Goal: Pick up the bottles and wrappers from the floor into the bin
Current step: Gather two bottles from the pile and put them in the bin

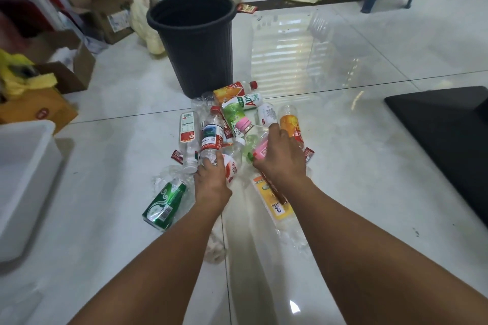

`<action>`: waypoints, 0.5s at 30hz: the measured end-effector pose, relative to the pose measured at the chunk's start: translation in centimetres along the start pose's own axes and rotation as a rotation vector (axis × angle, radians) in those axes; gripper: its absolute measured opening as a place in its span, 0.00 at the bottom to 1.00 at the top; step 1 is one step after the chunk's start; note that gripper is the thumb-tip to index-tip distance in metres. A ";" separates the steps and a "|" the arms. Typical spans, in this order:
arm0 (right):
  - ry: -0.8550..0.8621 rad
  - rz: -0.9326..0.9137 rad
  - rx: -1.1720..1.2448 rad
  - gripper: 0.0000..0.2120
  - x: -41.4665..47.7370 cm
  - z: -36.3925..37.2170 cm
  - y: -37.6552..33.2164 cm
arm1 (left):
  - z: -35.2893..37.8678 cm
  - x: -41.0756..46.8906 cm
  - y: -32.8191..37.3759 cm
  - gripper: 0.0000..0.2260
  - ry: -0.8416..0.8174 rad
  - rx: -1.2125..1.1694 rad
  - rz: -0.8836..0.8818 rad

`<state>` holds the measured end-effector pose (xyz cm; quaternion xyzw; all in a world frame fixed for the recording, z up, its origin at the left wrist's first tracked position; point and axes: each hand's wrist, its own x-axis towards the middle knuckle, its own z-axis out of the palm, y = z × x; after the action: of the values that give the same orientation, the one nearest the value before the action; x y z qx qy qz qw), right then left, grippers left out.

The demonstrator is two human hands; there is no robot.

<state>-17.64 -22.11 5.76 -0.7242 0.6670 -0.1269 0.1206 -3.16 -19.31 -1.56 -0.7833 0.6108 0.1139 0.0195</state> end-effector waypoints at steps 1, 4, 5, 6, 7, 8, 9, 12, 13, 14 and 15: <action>0.009 -0.010 -0.015 0.35 0.0 -0.4 -0.2 | -0.7 -0.1 -0.7 0.43 0.009 0.020 0.025; 0.026 -0.017 -0.026 0.34 -0.2 -1.8 -0.9 | -3.3 -0.5 -2.9 0.43 0.067 0.096 0.102; 0.033 -0.016 -0.026 0.33 -0.2 -2.2 -1.2 | -4.2 -0.6 -3.6 0.42 0.089 0.117 0.130; 0.045 -0.021 -0.030 0.33 -0.4 -2.7 -1.6 | -5.3 -0.6 -4.2 0.42 0.105 0.138 0.162; 0.057 -0.032 -0.038 0.32 -0.5 -3.1 -2.1 | -6.4 -0.7 -4.8 0.43 0.113 0.165 0.198; 0.074 -0.049 -0.045 0.31 -0.5 -3.6 -2.7 | -7.5 -0.6 -5.3 0.44 0.117 0.203 0.233; 0.094 -0.066 -0.047 0.31 -0.4 -4.2 -3.4 | -8.6 -0.6 -5.8 0.44 0.129 0.247 0.265; 0.135 -0.097 -0.020 0.33 0.1 -5.8 -5.8 | -11.7 -0.2 -7.0 0.42 0.192 0.380 0.329; 0.142 -0.104 -0.016 0.33 0.3 -6.4 -6.6 | -12.8 -0.1 -7.4 0.41 0.211 0.402 0.338; 0.153 -0.110 -0.019 0.33 0.5 -6.9 -7.4 | -13.9 0.0 -7.7 0.40 0.228 0.407 0.344; 0.162 -0.115 -0.029 0.33 0.7 -7.4 -8.0 | -14.8 0.1 -8.0 0.40 0.242 0.407 0.350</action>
<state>-12.66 -22.20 15.45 -0.7503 0.6336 -0.1823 0.0482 6.83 -19.92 11.96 -0.6541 0.7447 -0.1034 0.0831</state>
